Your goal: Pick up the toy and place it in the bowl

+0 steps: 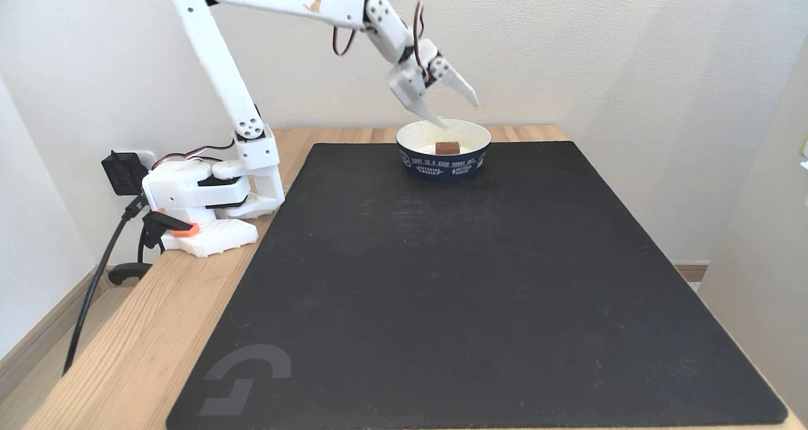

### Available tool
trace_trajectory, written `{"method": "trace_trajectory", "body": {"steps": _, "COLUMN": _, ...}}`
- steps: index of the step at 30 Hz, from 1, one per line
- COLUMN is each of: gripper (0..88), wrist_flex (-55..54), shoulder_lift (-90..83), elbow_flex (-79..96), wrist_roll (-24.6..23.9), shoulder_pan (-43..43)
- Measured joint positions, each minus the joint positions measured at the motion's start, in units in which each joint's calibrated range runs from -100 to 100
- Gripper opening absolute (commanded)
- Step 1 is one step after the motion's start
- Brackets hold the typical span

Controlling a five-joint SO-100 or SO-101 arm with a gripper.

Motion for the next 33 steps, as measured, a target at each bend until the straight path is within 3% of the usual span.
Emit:
{"method": "trace_trajectory", "body": {"steps": 4, "gripper": 2.2, "wrist_flex": -0.08, "shoulder_lift": -7.91, "elbow_flex": 2.65, "wrist_roll": -0.57, "shoulder_pan": 4.83}}
{"method": "trace_trajectory", "body": {"steps": 11, "gripper": 2.2, "wrist_flex": -0.08, "shoulder_lift": -32.31, "elbow_flex": 31.65, "wrist_roll": -0.26, "shoulder_pan": 14.15}}
{"method": "trace_trajectory", "body": {"steps": 21, "gripper": 2.2, "wrist_flex": 0.68, "shoulder_lift": -70.19, "elbow_flex": 65.66, "wrist_roll": 0.77, "shoulder_pan": 14.81}}
{"method": "trace_trajectory", "body": {"steps": 26, "gripper": 2.2, "wrist_flex": 9.37, "shoulder_lift": -86.18, "elbow_flex": 71.52, "wrist_roll": 2.73, "shoulder_pan": 14.73}}
{"method": "trace_trajectory", "body": {"steps": 33, "gripper": 2.2, "wrist_flex": 12.66, "shoulder_lift": -87.76, "elbow_flex": 71.80, "wrist_roll": 2.83, "shoulder_pan": 14.90}}
